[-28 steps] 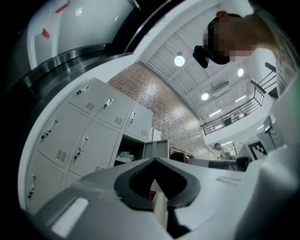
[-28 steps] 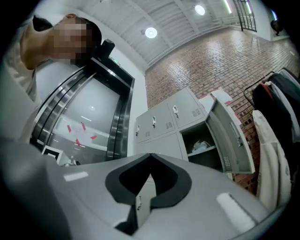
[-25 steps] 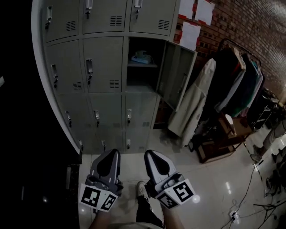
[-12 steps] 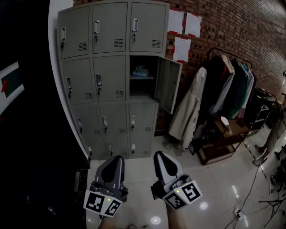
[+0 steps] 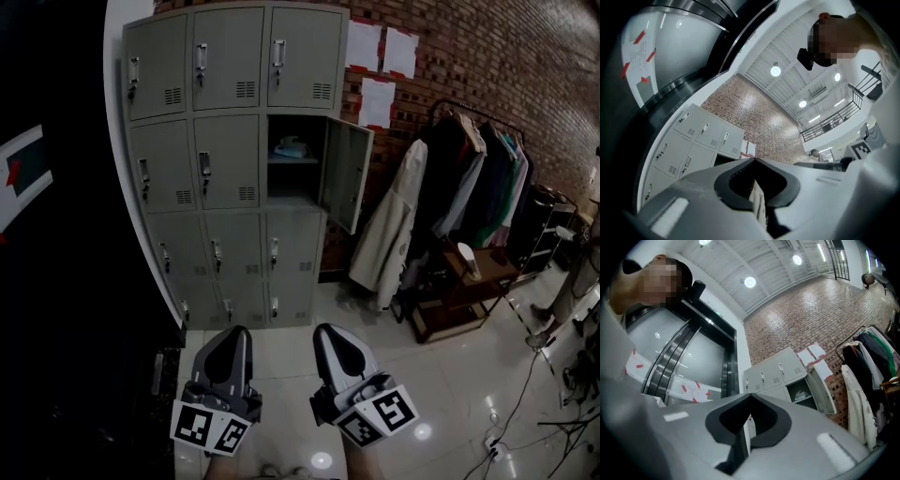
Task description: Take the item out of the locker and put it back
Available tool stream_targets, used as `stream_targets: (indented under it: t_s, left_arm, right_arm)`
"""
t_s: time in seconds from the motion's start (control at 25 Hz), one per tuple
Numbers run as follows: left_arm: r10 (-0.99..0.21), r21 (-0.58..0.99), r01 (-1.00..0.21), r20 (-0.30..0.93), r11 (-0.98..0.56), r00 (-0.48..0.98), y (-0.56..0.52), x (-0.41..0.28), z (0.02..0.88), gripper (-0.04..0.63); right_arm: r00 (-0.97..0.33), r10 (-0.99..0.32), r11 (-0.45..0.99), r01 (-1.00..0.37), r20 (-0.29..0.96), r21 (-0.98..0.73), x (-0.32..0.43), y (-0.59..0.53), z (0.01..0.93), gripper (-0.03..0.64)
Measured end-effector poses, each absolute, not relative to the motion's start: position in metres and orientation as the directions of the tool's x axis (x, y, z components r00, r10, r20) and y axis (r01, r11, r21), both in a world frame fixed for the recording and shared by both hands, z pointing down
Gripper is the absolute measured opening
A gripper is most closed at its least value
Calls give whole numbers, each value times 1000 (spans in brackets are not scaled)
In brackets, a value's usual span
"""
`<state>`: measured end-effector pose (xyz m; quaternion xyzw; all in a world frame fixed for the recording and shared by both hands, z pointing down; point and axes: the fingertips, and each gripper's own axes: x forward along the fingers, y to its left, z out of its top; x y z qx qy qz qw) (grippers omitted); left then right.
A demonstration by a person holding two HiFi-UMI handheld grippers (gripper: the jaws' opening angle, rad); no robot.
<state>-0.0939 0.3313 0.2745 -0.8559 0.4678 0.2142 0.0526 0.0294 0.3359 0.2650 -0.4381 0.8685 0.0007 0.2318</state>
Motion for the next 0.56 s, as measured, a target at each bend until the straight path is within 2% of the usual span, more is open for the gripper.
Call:
stream_targets:
  t_s: [0.56]
  left_arm:
    - [-756, 101, -806, -430, -583, 494, 323, -95, 268, 3]
  right_arm:
    - [-511, -762, 612, -768, -399, -186, 25, 330, 266, 2]
